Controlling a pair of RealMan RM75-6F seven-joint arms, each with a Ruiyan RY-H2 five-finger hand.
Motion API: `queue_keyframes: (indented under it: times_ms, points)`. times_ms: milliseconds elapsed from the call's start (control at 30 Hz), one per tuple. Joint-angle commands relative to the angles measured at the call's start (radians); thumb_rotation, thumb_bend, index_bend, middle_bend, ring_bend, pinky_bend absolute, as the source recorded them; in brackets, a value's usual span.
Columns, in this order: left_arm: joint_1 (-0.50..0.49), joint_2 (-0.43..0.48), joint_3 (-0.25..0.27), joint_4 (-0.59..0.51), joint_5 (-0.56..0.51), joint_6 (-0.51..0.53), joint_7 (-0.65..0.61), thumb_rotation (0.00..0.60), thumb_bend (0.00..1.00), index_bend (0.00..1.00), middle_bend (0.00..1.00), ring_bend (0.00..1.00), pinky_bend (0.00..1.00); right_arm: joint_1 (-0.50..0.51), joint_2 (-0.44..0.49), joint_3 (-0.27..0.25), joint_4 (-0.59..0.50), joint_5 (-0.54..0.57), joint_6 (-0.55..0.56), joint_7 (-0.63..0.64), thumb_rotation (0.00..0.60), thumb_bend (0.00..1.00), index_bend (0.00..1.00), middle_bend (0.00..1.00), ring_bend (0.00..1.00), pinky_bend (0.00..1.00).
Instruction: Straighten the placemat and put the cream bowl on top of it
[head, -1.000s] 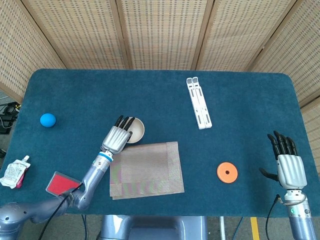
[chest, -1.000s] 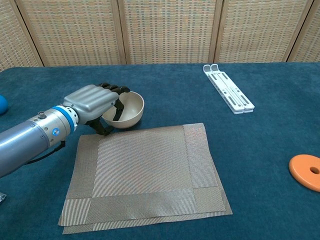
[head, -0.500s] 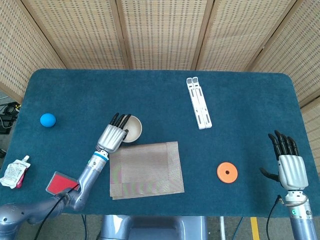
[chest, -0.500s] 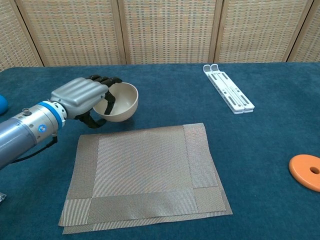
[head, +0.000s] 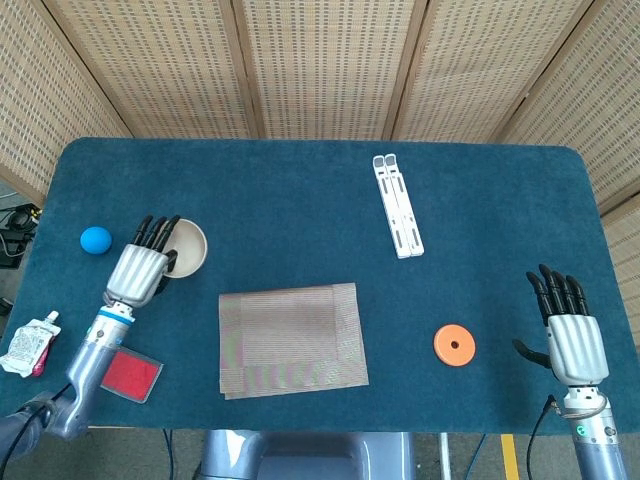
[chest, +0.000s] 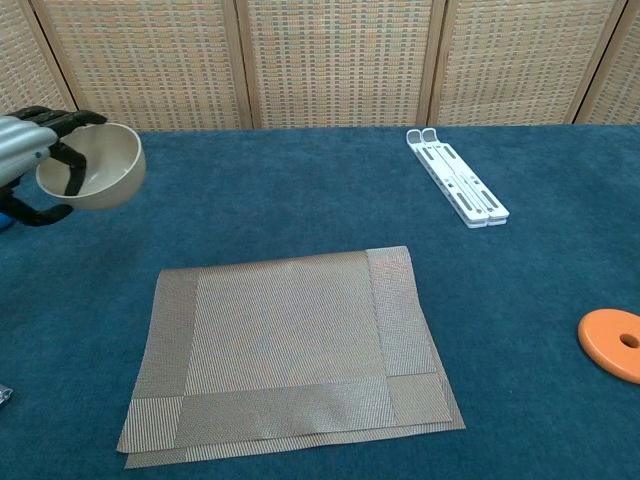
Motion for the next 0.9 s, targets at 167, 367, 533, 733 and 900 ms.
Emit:
queue_keyframes:
  times_ms: [167, 367, 533, 733, 900]
  points:
    - [0.056, 0.008, 0.041, 0.090, 0.006, 0.002, -0.095, 0.600, 0.55, 0.69, 0.00, 0.00, 0.00, -0.001, -0.001, -0.003, -0.006, -0.003, 0.000, -0.011, 0.600, 0.12, 0.00, 0.00, 0.00, 0.00]
    - [0.079, -0.026, 0.056, 0.188, -0.003, -0.029, -0.138, 0.600, 0.55, 0.68, 0.00, 0.00, 0.00, -0.001, -0.001, -0.002, -0.007, 0.000, -0.002, -0.014, 0.600, 0.12, 0.00, 0.00, 0.00, 0.00]
    - [0.088, -0.047, 0.060, 0.241, -0.007, -0.055, -0.164, 0.600, 0.54, 0.66, 0.00, 0.00, 0.00, -0.001, 0.000, -0.003, -0.008, 0.001, -0.004, -0.016, 0.600, 0.12, 0.00, 0.00, 0.00, 0.00]
    - [0.099, -0.064, 0.068, 0.288, -0.010, -0.089, -0.174, 0.600, 0.53, 0.64, 0.00, 0.00, 0.00, -0.001, 0.001, -0.002, -0.010, 0.004, -0.007, -0.017, 0.600, 0.12, 0.00, 0.00, 0.00, 0.00]
    - [0.108, -0.076, 0.064, 0.321, -0.014, -0.099, -0.184, 0.600, 0.46, 0.61, 0.00, 0.00, 0.00, -0.002, 0.002, -0.002, -0.013, 0.003, -0.005, -0.020, 0.600, 0.12, 0.00, 0.00, 0.00, 0.00]
